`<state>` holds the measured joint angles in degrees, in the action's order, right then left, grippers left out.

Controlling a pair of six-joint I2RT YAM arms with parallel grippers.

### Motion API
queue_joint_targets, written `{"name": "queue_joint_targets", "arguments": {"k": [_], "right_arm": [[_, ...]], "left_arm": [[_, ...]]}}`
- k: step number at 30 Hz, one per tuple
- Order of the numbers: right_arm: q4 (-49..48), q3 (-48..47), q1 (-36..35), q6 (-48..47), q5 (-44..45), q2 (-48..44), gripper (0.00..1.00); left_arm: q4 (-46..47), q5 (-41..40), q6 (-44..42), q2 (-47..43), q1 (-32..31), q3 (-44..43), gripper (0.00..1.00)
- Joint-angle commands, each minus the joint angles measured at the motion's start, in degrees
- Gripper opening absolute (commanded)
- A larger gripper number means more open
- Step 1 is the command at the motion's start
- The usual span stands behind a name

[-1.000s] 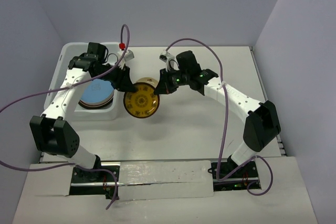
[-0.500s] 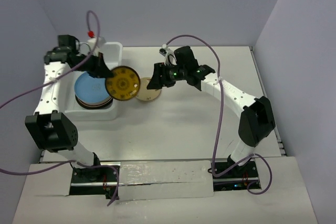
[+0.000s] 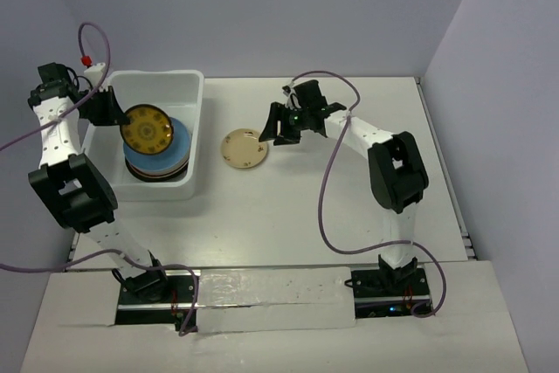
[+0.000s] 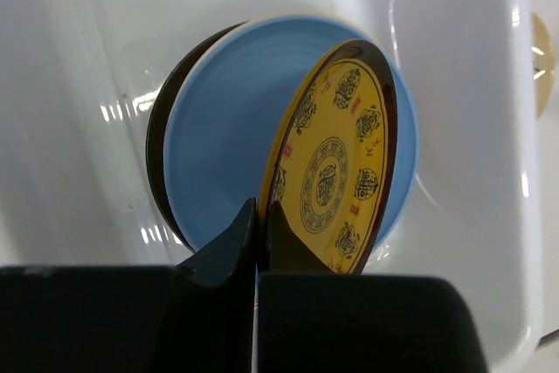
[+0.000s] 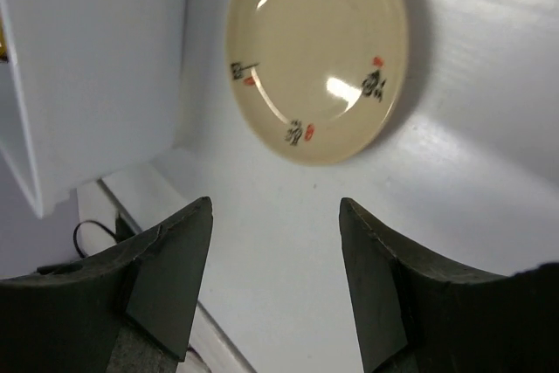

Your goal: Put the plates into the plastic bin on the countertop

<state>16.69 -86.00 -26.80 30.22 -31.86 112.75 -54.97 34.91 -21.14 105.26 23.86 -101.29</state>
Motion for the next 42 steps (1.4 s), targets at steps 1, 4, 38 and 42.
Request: {"name": "queue_joint_targets", "arguments": {"k": [1,4,38,42], "right_arm": [[-0.03,-7.17,0.25,0.69,2.43,4.60,0.67],[0.61,-9.76,0.36,0.63,3.68,7.85,0.67],[1.86,-18.56,1.05,3.33,2.24,25.41,0.03],[1.07,-15.35,2.10,2.65,0.40,21.99,0.00]], "left_arm": [[5.08,-2.92,1.53,1.90,-0.22,0.41,0.00],[6.05,-3.64,2.03,3.12,-0.22,0.32,0.09],[3.09,5.54,6.89,-5.13,-0.22,-6.26,0.99],[2.74,7.80,6.51,-6.69,-0.22,-6.03,0.99]]}}
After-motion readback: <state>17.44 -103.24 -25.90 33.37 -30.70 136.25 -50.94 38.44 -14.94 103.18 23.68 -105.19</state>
